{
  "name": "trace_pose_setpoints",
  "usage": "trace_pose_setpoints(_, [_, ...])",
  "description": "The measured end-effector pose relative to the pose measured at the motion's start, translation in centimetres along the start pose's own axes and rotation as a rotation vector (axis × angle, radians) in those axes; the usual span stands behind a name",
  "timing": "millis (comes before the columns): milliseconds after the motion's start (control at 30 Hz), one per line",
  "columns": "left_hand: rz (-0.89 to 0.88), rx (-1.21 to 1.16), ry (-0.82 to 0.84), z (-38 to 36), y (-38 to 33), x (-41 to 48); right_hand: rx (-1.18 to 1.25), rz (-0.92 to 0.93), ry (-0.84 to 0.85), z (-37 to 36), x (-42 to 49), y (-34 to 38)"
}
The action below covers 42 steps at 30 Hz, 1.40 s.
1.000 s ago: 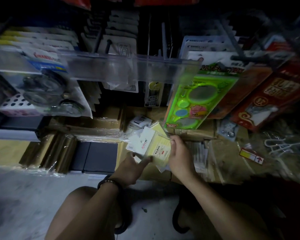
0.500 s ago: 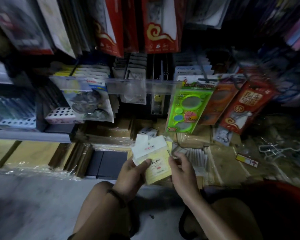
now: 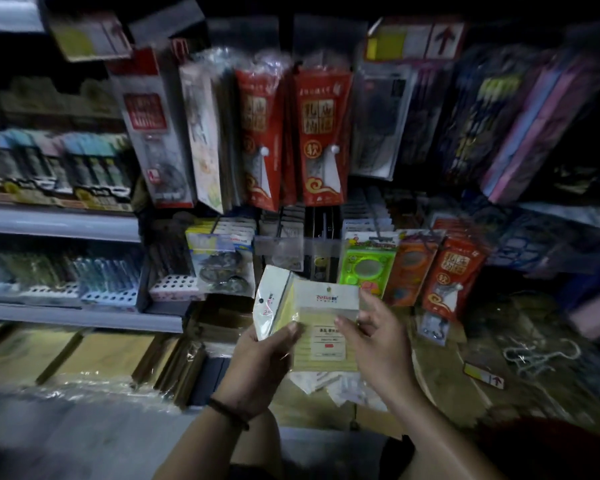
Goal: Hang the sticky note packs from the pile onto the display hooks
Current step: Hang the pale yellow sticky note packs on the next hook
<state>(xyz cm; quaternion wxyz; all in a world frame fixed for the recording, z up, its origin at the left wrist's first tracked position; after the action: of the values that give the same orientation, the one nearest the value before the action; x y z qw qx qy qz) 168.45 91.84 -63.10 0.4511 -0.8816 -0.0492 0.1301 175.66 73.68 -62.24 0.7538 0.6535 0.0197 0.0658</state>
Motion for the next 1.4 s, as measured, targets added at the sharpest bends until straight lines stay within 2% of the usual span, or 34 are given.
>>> trace_pose_setpoints(200, [-0.186, 0.239, -0.048, -2.4, -6.6, -1.0, 0.056, 0.174, -0.120, 1.8, 0.6, 7.3])
trace_pose_setpoints(333, [-0.365, 0.328, -0.108, -4.6, -12.1, -1.4, 0.074, 0.229, -0.035, 2.6, 1.5, 12.2])
trace_pose_setpoints(433, [-0.438, 0.377, -0.077, -6.6, -16.1, -1.9, 0.066, 0.304, -0.003, 3.3, 2.4, 16.0])
trace_pose_setpoints(733, [-0.637, 0.631, -0.058, -9.9, -28.1, -1.8, 0.104, 0.574, -0.044, 4.5, 6.5, 29.1])
trace_pose_setpoints(1100, [-0.872, 0.671, -0.037, -13.3, -39.6, -1.6, 0.277, 0.718, -0.095, 3.3, 12.2, 43.0])
trace_pose_setpoints(1400, [-0.903, 0.690, -0.005, -14.0, -43.3, -0.4, 0.466, 0.755, -0.168, 1.5, 15.7, 46.3])
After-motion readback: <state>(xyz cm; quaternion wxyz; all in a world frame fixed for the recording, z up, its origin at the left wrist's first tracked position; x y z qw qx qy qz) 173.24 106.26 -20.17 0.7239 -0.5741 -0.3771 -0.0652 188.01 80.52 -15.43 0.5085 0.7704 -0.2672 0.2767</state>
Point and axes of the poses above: each hand's wrist, its own x-axis towards the middle knuckle, its own z-axis out of the back of the hand, y = z × x, the point moved 3 cm from there along x, towards the middle knuckle, and after that the axes turned 2 degrees about -z, right-handed, at the moved point
